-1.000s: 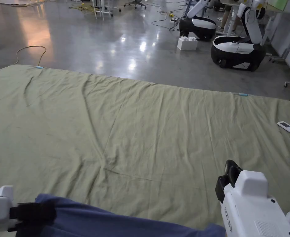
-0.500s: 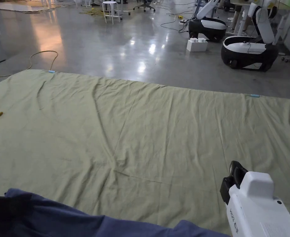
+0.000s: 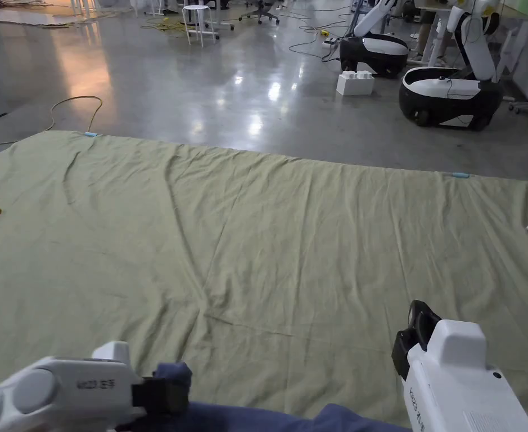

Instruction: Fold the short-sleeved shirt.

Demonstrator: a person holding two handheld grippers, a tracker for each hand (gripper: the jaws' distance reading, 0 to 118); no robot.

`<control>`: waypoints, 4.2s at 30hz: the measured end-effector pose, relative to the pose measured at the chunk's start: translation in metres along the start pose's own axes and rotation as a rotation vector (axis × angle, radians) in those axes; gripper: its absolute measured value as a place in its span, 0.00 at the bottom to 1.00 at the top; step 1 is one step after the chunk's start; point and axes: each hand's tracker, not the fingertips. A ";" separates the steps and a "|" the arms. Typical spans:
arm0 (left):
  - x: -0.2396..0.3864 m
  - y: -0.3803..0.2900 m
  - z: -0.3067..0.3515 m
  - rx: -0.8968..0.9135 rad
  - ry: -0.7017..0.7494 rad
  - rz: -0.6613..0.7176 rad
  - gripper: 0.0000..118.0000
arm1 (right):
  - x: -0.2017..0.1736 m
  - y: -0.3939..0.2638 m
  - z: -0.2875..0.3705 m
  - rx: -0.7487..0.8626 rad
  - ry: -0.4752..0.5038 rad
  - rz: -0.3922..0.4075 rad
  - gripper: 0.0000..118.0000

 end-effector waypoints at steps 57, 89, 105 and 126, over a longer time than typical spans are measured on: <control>-0.002 -0.056 -0.021 0.010 0.081 -0.201 0.59 | 0.011 -0.013 0.005 -0.050 -0.003 -0.026 0.01; -0.129 -0.011 -0.010 -0.015 -0.257 0.066 0.07 | -0.002 -0.010 0.005 -0.071 0.023 -0.011 0.01; -0.063 0.029 0.095 0.104 0.265 -0.200 0.07 | -0.001 -0.010 0.005 -0.069 0.035 -0.025 0.00; 0.081 -0.038 0.000 0.025 0.243 -0.385 0.07 | 0.003 -0.016 0.004 -0.074 0.034 -0.045 0.00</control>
